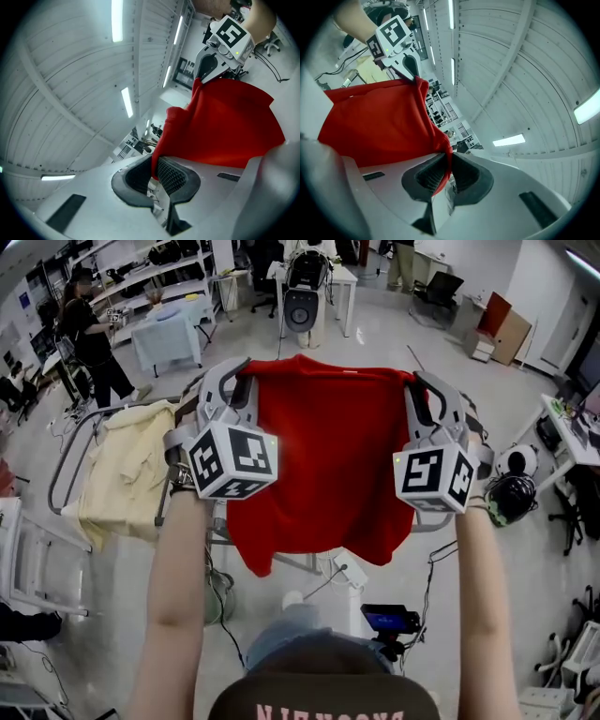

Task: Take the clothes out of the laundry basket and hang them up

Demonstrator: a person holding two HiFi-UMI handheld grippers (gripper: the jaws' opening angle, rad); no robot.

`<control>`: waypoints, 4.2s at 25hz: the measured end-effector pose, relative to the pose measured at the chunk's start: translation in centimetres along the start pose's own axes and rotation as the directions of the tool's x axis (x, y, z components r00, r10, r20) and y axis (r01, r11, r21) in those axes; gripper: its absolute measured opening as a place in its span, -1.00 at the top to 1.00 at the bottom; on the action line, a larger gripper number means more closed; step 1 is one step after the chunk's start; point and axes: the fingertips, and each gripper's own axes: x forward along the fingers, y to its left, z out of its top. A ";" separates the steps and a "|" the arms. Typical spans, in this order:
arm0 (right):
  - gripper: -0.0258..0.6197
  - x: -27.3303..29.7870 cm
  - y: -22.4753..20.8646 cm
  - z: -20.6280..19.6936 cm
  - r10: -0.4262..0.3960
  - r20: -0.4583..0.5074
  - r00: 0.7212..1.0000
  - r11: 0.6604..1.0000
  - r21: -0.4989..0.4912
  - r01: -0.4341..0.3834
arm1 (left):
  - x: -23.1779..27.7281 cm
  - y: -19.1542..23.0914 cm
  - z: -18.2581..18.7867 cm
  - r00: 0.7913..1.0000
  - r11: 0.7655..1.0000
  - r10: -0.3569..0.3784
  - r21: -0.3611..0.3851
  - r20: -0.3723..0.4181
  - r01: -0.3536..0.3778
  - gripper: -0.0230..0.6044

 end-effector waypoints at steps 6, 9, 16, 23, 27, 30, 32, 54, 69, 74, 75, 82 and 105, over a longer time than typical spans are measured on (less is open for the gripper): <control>0.79 5.0 0.9 0.4 -0.001 -0.034 0.999 0.998 -0.055 -0.001 | 4.6 0.9 -2.4 0.999 0.999 -0.035 0.005 0.015 0.035 0.86; 0.79 7.7 2.1 -0.4 0.022 -0.063 0.998 0.997 -0.069 -0.026 | 7.3 -0.1 -4.1 0.997 0.997 -0.082 0.001 0.000 0.082 0.86; 0.79 12.7 6.3 -2.8 0.084 -0.136 0.987 0.994 -0.058 -0.092 | 12.4 -3.3 -8.4 0.976 0.976 -0.217 -0.040 -0.027 0.216 0.86; 0.79 17.0 9.7 -5.4 0.190 -0.216 0.958 0.981 0.073 -0.179 | 16.7 -7.0 -12.2 0.950 0.952 -0.305 -0.051 -0.070 0.302 0.86; 0.79 19.0 11.7 -7.3 0.233 -0.260 0.937 0.972 0.039 -0.230 | 18.6 -9.2 -13.6 0.932 0.937 -0.349 -0.058 -0.094 0.345 0.86; 0.79 20.2 13.5 -8.6 0.269 -0.275 0.923 0.963 0.049 -0.266 | 19.8 -10.9 -14.7 0.918 0.927 -0.376 -0.052 -0.122 0.373 0.86; 0.79 20.7 14.6 -9.5 0.293 -0.284 0.913 0.956 0.053 -0.290 | 20.4 -12.1 -15.4 0.909 0.920 -0.393 -0.054 -0.139 0.389 0.86; 0.79 25.7 26.3 -16.8 0.504 -0.283 0.816 0.858 0.054 -0.511 | 24.7 -22.6 -23.1 0.777 0.858 -0.507 -0.136 -0.373 0.494 0.86; 0.75 28.7 30.4 -19.4 0.571 -0.338 0.748 0.806 0.057 -0.589 | 27.2 -24.6 -26.0 0.739 0.880 -0.429 -0.057 -0.520 0.471 0.75; 0.23 29.8 29.6 -19.8 0.523 -0.361 0.772 0.847 0.113 -0.520 | 27.9 -23.3 -26.1 0.767 0.915 -0.359 -0.038 -0.531 0.402 0.33; 0.12 30.0 29.1 -19.9 0.509 -0.363 0.780 0.857 0.130 -0.499 | 28.0 -23.0 -26.0 0.775 0.921 -0.348 -0.040 -0.528 0.386 0.16; -0.05 29.1 27.2 -18.8 0.455 -0.362 0.814 0.890 0.160 -0.427 | 27.1 -21.0 -25.1 0.814 0.941 -0.317 -0.050 -0.487 0.336 -0.30; -0.04 16.5 20.8 -13.6 0.365 -0.379 0.850 0.920 0.289 -0.266 | 17.6 -14.4 -20.5 0.900 0.961 -0.275 -0.101 -0.337 0.256 -0.46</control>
